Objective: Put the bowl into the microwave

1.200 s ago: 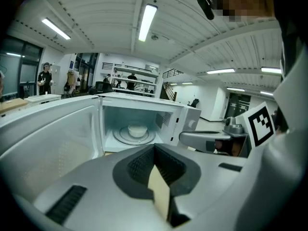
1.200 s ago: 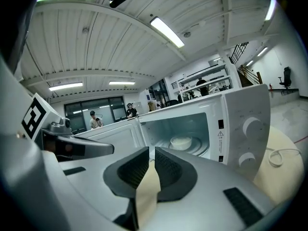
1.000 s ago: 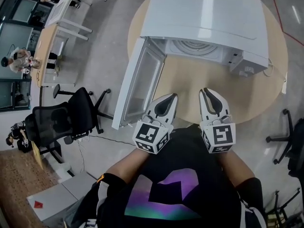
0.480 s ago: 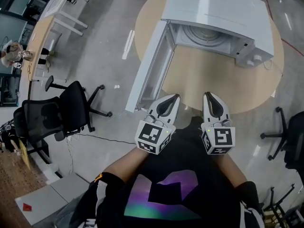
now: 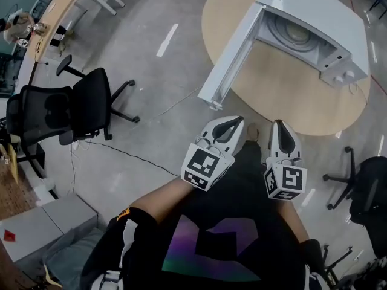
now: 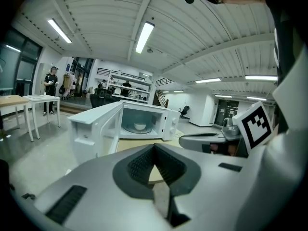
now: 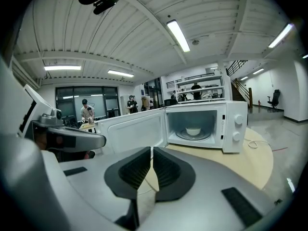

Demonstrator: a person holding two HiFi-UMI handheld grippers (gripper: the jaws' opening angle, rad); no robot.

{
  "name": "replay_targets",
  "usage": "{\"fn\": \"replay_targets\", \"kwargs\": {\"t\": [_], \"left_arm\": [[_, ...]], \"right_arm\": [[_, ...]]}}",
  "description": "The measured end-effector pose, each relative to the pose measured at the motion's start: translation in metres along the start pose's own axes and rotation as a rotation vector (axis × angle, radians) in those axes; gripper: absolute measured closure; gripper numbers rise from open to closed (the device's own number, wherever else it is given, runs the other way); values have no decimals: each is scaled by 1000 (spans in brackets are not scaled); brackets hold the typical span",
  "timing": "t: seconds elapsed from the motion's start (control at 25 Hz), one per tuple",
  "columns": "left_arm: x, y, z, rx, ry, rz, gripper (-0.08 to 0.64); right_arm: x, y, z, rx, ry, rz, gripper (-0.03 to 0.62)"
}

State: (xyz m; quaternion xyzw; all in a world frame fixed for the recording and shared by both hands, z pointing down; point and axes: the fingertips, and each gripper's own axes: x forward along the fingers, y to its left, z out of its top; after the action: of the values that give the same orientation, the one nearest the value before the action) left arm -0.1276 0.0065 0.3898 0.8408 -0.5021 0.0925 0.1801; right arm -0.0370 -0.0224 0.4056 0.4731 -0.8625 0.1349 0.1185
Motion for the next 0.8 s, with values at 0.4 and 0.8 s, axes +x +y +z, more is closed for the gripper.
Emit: {"fn": "replay_targets", "kwargs": {"t": [0.4,0.8], "left_arm": [[-110,43,-35,-77,-43,77,512],[-182,55,-68,-116,-39,17,512]], "right_arm": [[-32,95,-30,-26,42,8,560],[-72,154,-42,-16,54,-78,560]]}}
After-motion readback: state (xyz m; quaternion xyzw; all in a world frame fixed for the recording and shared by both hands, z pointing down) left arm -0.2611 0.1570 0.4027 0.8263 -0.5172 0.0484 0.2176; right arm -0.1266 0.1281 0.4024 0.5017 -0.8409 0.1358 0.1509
